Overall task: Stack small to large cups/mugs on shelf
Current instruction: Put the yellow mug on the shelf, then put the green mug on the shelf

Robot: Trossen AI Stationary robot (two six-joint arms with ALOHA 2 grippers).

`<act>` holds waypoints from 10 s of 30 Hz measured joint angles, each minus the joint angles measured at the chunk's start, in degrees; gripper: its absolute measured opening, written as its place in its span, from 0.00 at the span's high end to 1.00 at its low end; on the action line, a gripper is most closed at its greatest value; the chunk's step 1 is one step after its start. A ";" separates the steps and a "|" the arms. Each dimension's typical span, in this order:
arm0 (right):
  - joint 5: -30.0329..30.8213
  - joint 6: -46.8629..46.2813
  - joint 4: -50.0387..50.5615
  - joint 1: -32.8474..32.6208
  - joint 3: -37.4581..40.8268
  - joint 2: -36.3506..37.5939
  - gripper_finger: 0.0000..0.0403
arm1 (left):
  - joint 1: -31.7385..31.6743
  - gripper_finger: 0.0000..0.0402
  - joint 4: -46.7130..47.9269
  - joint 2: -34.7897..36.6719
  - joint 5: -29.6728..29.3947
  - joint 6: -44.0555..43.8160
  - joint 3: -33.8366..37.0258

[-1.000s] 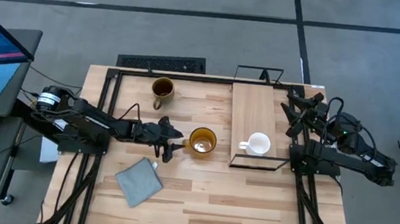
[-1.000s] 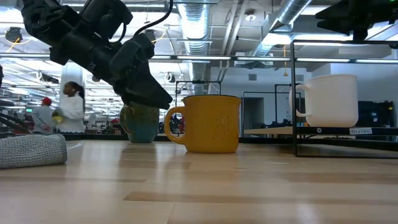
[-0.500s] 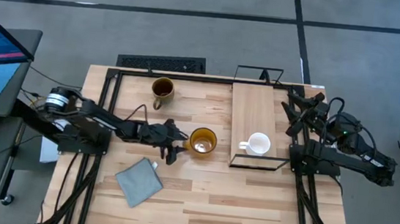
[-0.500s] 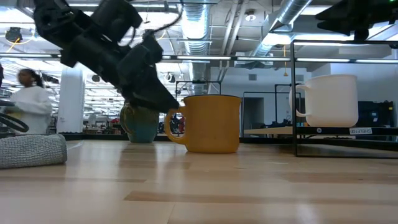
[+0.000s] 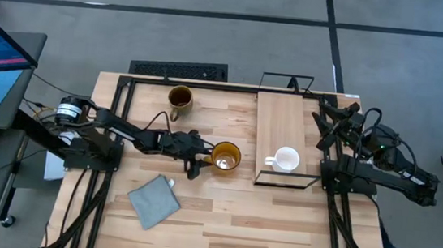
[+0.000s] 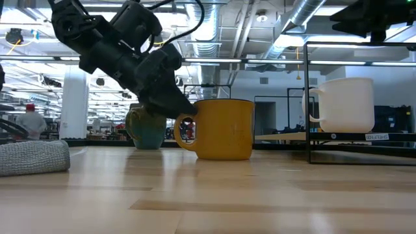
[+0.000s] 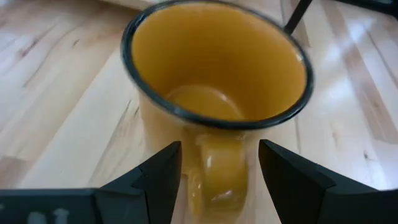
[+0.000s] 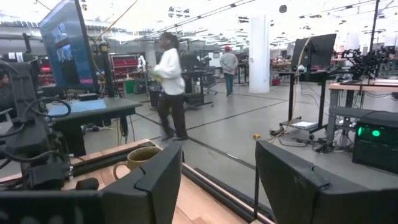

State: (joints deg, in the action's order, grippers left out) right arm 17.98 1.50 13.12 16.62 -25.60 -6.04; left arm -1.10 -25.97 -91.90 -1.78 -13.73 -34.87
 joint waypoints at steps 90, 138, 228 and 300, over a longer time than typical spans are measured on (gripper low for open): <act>0.13 0.00 1.87 -0.04 0.02 0.02 0.44 | -12.00 0.79 14.18 -17.93 13.26 15.03 -39.62; 0.10 0.15 1.82 -0.02 -0.01 0.02 0.44 | -14.97 0.79 16.27 -33.18 17.85 17.54 -58.83; 0.10 0.46 1.87 -0.01 0.02 0.02 0.44 | -15.19 0.69 21.69 -38.62 21.02 15.87 -64.48; 0.10 0.44 1.89 -0.01 0.02 0.02 0.44 | -15.63 0.27 37.37 -37.03 19.80 17.87 -64.48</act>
State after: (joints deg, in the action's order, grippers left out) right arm 18.09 1.93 15.00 16.61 -25.58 -6.02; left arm -16.73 11.40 -128.93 18.02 4.15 -99.35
